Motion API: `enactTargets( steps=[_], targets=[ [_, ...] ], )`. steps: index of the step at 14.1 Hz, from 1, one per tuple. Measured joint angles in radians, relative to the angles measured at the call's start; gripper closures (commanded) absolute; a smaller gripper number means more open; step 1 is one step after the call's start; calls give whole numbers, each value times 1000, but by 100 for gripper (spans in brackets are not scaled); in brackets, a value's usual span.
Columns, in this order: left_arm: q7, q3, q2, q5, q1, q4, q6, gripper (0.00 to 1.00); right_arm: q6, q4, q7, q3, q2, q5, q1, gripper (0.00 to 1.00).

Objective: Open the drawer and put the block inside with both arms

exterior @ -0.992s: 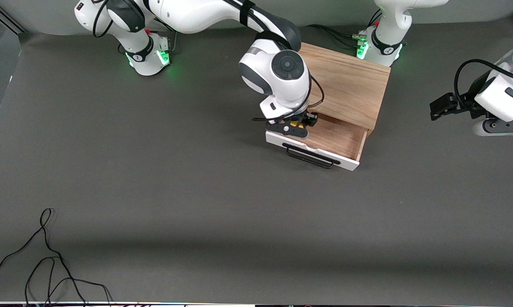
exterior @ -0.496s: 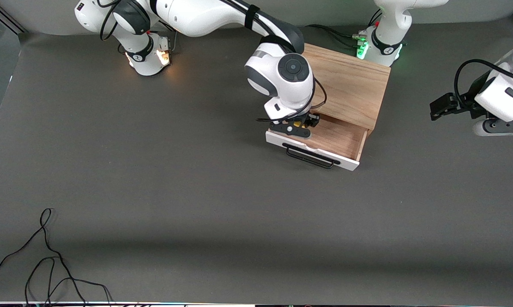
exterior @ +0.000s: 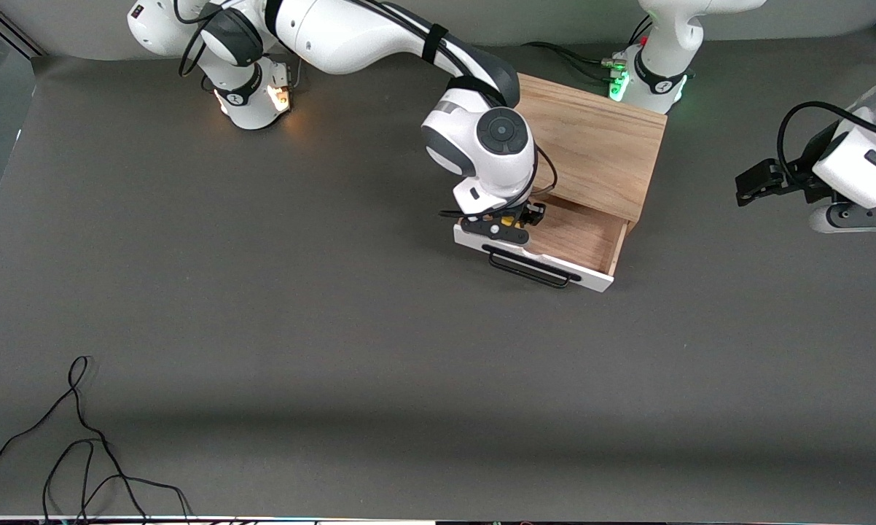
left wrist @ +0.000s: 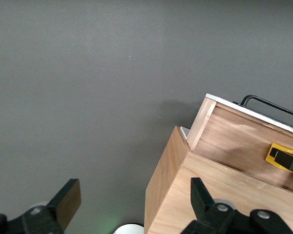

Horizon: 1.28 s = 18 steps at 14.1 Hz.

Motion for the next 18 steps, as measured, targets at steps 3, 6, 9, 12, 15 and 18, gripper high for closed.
enactTargets(
  steps=[3, 6, 9, 12, 15, 18],
  targets=[
    [0, 0, 0, 0, 0, 0, 0, 0, 13, 0, 0, 0, 8, 0, 0, 0],
    [0, -1, 0, 0, 0, 0, 0, 0, 14, 0, 0, 1, 9, -64, 8, 0],
    [0, -1, 0, 0, 0, 0, 0, 0, 15, 10, 1, 1, 9, -86, 27, 0],
    [0, -1, 0, 0, 0, 0, 0, 0, 10, 34, 1, -1, 5, -87, 28, 0],
    [0, -1, 0, 0, 0, 0, 0, 0, -38, 53, 1, -8, -31, -88, 13, 0],
    [0, -1, 0, 0, 0, 0, 0, 0, -102, 61, -27, -10, -105, -85, -55, 0]
  ],
)
